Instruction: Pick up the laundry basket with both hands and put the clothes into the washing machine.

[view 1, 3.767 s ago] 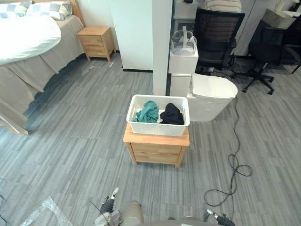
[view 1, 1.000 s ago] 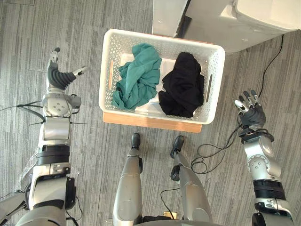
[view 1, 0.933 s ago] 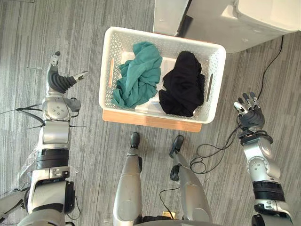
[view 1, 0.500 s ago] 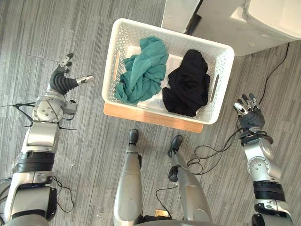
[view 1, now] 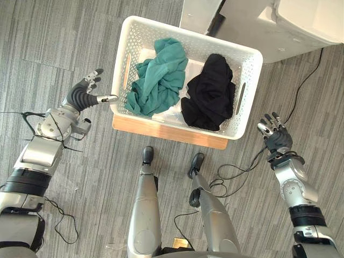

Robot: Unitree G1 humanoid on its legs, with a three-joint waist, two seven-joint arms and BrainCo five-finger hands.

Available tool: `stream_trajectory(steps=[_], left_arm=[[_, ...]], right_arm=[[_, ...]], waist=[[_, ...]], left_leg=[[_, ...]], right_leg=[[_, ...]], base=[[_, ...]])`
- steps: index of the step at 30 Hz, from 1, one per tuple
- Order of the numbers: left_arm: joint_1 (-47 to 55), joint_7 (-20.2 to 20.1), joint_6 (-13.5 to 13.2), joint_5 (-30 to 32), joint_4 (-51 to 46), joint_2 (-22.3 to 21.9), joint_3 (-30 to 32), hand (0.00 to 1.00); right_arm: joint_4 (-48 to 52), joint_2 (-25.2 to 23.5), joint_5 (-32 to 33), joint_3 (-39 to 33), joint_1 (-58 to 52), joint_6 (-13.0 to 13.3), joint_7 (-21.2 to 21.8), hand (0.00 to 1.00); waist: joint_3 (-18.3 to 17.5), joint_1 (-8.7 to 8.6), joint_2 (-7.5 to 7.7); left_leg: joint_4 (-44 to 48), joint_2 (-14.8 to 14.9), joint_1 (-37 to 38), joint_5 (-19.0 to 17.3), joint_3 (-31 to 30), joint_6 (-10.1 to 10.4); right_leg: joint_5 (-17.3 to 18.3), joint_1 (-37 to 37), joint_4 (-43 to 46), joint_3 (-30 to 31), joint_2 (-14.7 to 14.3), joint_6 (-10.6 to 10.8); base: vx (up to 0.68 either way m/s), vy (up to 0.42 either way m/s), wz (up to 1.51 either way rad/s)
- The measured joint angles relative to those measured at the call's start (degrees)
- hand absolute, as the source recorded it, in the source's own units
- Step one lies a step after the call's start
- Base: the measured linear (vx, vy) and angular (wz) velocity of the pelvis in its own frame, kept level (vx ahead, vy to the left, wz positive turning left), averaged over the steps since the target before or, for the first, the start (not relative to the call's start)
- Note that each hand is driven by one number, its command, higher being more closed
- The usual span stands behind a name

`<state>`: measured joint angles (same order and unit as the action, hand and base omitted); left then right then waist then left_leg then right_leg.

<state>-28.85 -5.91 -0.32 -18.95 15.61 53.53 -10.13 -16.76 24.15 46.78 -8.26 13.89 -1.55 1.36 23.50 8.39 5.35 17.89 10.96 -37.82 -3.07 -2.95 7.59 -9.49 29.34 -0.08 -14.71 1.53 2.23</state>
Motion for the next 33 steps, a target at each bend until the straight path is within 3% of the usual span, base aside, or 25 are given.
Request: stream_trajectory(steps=[8,13,28,33], left_arm=[[-2.8,0.6,0.0,1.4,0.7,-0.1,-1.7,0.0],[-4.6,2.3,0.2,1.9,0.6,-2.7,-1.7,0.0],[-13.2,2.4,4.5,6.2,1.4,-4.6,-4.0,0.0],[-15.2,2.3,4.7,6.1,3.0,-4.2,-4.7,0.0]], right_arm=[[0.0,-0.9,-0.2,0.0,0.5,0.0,-0.1,0.0],[0.0,-1.9,-0.2,-0.2,0.6,0.0,-0.2,0.0],[0.0,-3.8,-2.3,-1.4,0.3,-0.3,-0.1,0.0],[0.0,-4.3,-2.3,-1.4,0.0,-1.3,0.0,0.0]], waist=[[-0.7,-0.66,1.01],[-0.7,-1.27,1.01],[-0.7,-1.31,1.01],[-0.7,-1.5,1.0]], left_leg=[[-0.9,0.2,-0.9,1.3,-0.2,0.4],[-1.0,0.2,-1.0,1.6,-0.1,0.4],[-1.3,0.2,-1.5,2.3,0.8,0.6],[-1.3,0.3,-1.4,2.3,2.0,0.5]], right_leg=[[-0.2,1.1,-0.2,0.5,-0.3,-0.3],[-0.3,1.1,-0.2,0.6,-0.3,-0.4],[-0.9,2.2,-0.4,1.3,-0.3,-0.7],[-1.6,2.3,-1.4,2.5,-0.3,-0.8]], base=[[0.0,-0.009,0.02],[0.0,0.0,0.0],[0.0,-0.002,-0.01],[0.0,-0.01,-0.1]])
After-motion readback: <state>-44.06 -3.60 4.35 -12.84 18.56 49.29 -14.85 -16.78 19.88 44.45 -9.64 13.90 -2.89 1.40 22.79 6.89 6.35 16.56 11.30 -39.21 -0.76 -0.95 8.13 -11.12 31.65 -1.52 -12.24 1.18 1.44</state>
